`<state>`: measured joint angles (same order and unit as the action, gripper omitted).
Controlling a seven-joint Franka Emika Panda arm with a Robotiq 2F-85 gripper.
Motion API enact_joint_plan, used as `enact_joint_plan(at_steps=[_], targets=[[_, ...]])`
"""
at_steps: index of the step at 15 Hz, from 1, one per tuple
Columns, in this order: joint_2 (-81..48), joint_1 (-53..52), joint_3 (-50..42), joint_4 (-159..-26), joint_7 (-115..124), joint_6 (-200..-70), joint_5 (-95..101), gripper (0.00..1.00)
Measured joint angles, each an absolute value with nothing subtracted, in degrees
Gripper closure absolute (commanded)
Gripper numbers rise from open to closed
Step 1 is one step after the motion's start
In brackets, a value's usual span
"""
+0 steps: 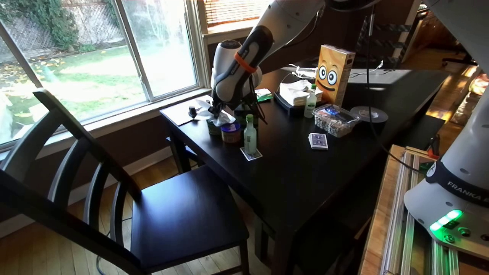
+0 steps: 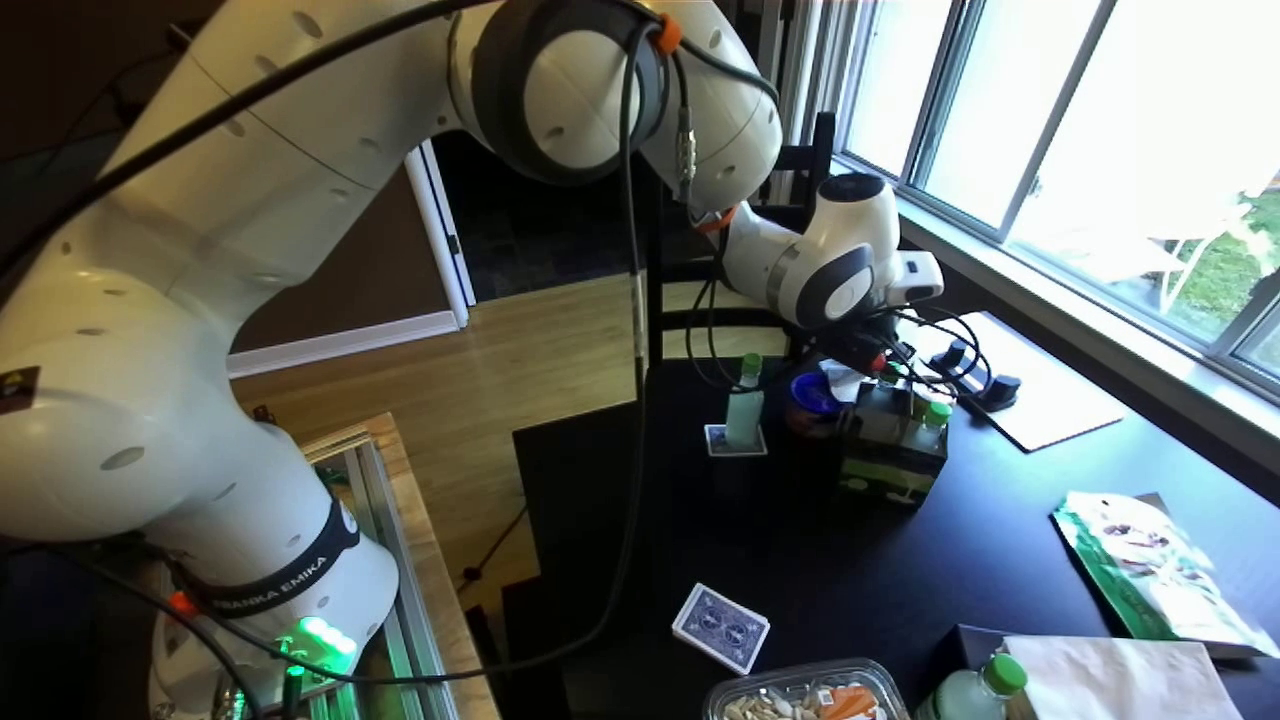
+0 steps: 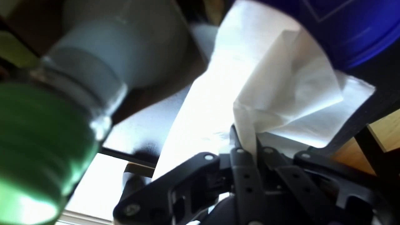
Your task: Use the napkin to wipe the can with a green lid
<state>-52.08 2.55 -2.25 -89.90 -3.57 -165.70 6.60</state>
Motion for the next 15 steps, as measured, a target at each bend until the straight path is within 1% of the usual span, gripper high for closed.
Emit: enact_joint_plan(at_steps=[3,6,8,15], targets=[[-52.43,4.18,1.31,-90.08,-3.98,-167.82,5.69,0.99],[-52.34,7.36,6.79,-90.66,-5.81,-167.68,3.98,0.99],[-51.87,8.86,8.68,-91.34,-6.59,-166.48,3.28,0.99],[-49.12,9.54,5.76,-92.61,-6.61,-160.74,2.69,0.99]])
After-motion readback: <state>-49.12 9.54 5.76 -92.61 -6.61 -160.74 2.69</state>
